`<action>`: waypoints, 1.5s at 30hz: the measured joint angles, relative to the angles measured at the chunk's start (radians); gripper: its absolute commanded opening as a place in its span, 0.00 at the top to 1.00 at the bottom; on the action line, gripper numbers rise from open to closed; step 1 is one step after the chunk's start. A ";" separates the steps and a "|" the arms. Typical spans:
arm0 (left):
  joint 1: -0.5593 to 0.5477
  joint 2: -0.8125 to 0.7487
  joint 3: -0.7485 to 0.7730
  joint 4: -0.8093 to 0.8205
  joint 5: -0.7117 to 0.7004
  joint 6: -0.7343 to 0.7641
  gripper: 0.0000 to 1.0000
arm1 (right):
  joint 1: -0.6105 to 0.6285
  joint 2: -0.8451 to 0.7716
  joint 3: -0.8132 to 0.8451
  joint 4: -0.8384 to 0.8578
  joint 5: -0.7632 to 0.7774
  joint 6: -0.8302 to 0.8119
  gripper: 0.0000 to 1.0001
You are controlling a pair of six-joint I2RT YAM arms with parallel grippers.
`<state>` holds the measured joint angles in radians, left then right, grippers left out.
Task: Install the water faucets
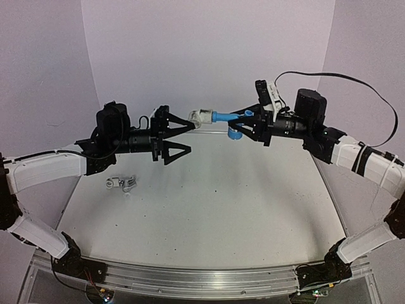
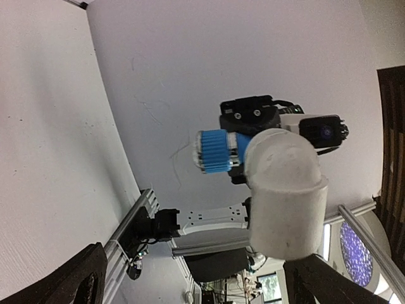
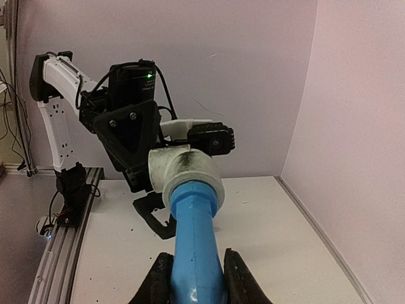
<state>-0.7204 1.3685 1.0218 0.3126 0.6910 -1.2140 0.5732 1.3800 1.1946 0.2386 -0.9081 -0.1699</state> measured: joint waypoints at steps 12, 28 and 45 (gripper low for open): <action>-0.020 0.068 0.146 0.037 0.059 0.016 0.44 | 0.118 0.000 0.000 -0.035 0.035 -0.062 1.00; -0.005 0.069 0.161 0.064 0.072 0.530 1.00 | 0.087 0.142 0.184 -0.137 -0.060 0.440 1.00; 0.081 0.017 0.144 -0.068 0.181 0.977 1.00 | 0.082 0.273 0.160 0.156 -0.260 1.102 0.21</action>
<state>-0.6392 1.3857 1.1656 0.2451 0.8722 -0.2371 0.6548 1.6531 1.3544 0.3946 -1.1679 0.9318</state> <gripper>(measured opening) 0.405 0.510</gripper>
